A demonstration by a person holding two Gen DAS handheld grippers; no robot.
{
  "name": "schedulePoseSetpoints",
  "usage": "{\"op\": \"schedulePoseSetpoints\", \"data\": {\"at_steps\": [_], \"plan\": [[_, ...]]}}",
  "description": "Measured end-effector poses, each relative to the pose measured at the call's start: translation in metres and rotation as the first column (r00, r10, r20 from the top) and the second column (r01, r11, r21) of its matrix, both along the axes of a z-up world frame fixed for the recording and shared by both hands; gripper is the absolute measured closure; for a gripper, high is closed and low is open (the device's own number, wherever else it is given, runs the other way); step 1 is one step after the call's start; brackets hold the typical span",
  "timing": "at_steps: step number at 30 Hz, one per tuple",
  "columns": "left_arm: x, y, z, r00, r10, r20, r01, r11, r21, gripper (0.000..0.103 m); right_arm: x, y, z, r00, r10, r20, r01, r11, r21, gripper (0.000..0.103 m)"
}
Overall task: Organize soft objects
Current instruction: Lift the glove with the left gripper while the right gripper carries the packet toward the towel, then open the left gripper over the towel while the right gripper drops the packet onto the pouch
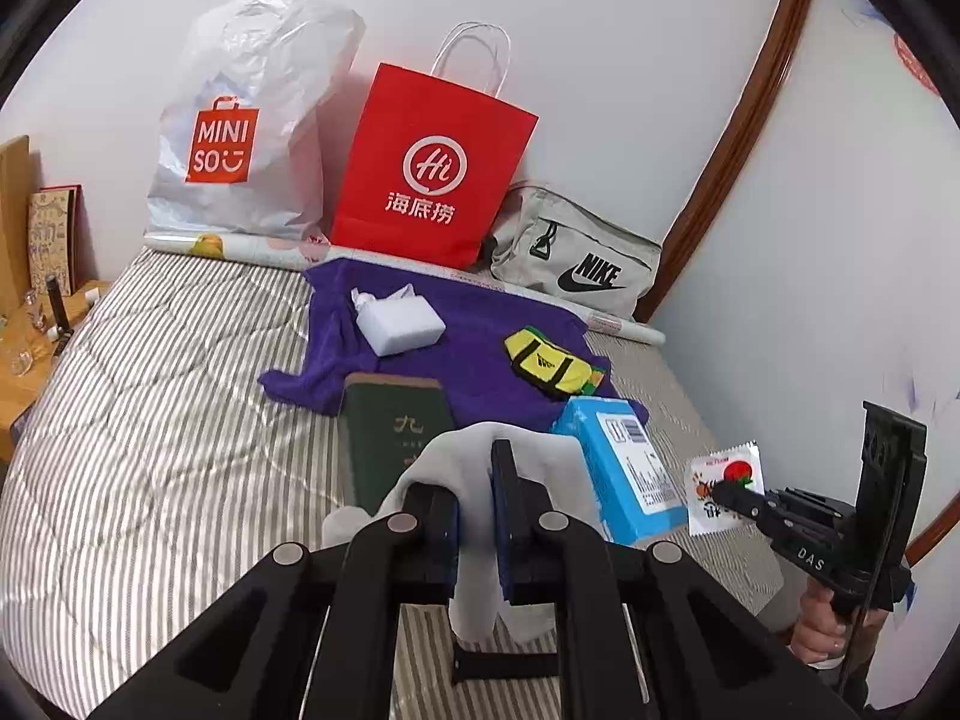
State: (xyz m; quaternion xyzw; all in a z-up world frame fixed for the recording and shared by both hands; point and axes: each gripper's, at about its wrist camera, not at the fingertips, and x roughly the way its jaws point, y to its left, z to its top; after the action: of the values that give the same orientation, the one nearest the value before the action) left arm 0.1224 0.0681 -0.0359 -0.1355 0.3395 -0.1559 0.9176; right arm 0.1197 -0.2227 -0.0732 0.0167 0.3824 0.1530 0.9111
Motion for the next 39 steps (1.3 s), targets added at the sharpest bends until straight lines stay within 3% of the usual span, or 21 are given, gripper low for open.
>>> {"op": "schedulePoseSetpoints", "data": {"at_steps": [19,39], "plan": [[0.086,0.009,0.009,0.998,-0.062,0.018,0.061,0.998,0.014,0.094,0.089,0.020,0.008,0.996,-0.085,0.008,0.086,0.996,-0.036,0.099],[0.151,0.014,-0.016,0.994,-0.100,-0.047,0.100,0.995,0.001,0.094,0.163,0.020,-0.024,0.987,-0.156,-0.049,0.155,0.988,-0.024,0.099]]}}
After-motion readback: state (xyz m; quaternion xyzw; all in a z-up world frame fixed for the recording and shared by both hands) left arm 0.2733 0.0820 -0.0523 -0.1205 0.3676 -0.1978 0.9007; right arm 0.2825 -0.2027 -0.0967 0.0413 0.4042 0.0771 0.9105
